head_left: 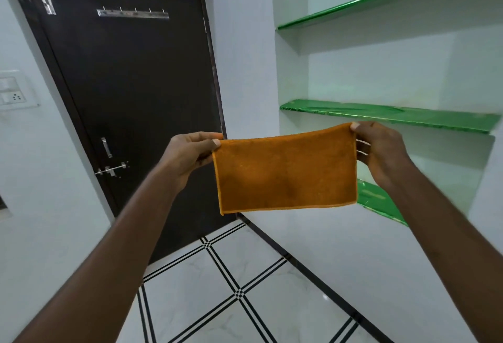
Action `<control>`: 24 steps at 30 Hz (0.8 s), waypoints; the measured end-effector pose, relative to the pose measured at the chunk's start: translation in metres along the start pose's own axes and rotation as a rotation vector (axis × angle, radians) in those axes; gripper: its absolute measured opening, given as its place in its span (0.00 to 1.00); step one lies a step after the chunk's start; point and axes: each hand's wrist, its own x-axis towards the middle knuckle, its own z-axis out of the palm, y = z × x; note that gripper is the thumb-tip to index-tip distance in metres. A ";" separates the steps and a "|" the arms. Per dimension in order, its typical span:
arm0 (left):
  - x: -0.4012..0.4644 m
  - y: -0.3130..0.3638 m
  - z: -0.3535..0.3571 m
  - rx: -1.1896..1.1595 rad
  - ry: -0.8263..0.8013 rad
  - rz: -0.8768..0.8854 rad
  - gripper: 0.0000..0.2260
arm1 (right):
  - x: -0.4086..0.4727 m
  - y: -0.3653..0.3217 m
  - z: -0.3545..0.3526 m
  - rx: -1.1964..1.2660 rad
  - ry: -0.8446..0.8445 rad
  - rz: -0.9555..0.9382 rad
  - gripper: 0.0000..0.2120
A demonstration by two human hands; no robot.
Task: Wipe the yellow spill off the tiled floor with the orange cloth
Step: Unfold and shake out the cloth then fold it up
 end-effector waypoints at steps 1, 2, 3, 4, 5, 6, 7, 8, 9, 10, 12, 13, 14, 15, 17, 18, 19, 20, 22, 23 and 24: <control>-0.001 0.003 0.002 0.072 -0.001 0.040 0.09 | 0.001 0.000 -0.002 -0.027 -0.004 -0.022 0.03; -0.001 0.005 0.003 0.156 0.013 0.087 0.10 | 0.003 -0.001 -0.004 -0.059 -0.004 -0.048 0.02; 0.000 0.006 0.006 0.238 0.040 0.134 0.10 | 0.003 -0.002 -0.005 -0.093 -0.002 -0.079 0.01; 0.001 0.008 0.009 0.307 0.073 0.170 0.09 | 0.004 -0.003 -0.007 -0.130 0.001 -0.111 0.01; 0.002 0.009 0.012 0.351 0.104 0.194 0.09 | 0.004 -0.004 -0.007 -0.163 0.000 -0.141 0.02; 0.003 0.010 0.014 0.374 0.129 0.205 0.09 | 0.004 -0.005 -0.008 -0.193 -0.003 -0.168 0.04; 0.004 0.011 0.016 0.383 0.148 0.212 0.09 | 0.003 -0.006 -0.008 -0.220 -0.006 -0.196 0.06; 0.005 0.013 0.018 0.392 0.166 0.216 0.09 | 0.003 -0.008 -0.010 -0.244 -0.007 -0.223 0.07; 0.005 0.014 0.019 0.400 0.186 0.221 0.09 | 0.003 -0.009 -0.010 -0.270 -0.001 -0.248 0.07; 0.005 0.016 0.021 0.405 0.207 0.227 0.08 | 0.005 -0.010 -0.012 -0.299 0.013 -0.273 0.07; 0.005 0.019 0.022 0.416 0.239 0.243 0.07 | 0.007 -0.012 -0.012 -0.364 0.051 -0.332 0.06; 0.004 0.021 0.023 0.430 0.251 0.255 0.07 | 0.008 -0.014 -0.012 -0.398 0.071 -0.371 0.07; 0.003 0.023 0.024 0.444 0.260 0.265 0.07 | 0.008 -0.016 -0.012 -0.438 0.087 -0.416 0.08; 0.003 0.025 0.024 0.454 0.266 0.275 0.06 | 0.008 -0.018 -0.011 -0.475 0.094 -0.462 0.08; 0.000 0.031 0.023 0.461 0.275 0.284 0.06 | 0.006 -0.023 -0.011 -0.531 0.092 -0.528 0.09; 0.000 0.035 0.022 0.459 0.272 0.285 0.06 | 0.006 -0.024 -0.011 -0.546 0.090 -0.548 0.09; -0.002 0.038 0.020 0.453 0.259 0.285 0.07 | 0.006 -0.026 -0.012 -0.553 0.089 -0.562 0.09; -0.004 0.042 0.018 0.441 0.235 0.281 0.07 | 0.007 -0.026 -0.013 -0.554 0.094 -0.572 0.09; -0.008 0.048 0.016 0.392 0.170 0.263 0.08 | 0.010 -0.026 -0.015 -0.547 0.112 -0.598 0.09; -0.009 0.050 0.015 0.357 0.137 0.252 0.09 | 0.011 -0.025 -0.015 -0.549 0.126 -0.611 0.09; -0.011 0.050 0.014 0.316 0.106 0.241 0.10 | 0.013 -0.022 -0.015 -0.556 0.140 -0.618 0.09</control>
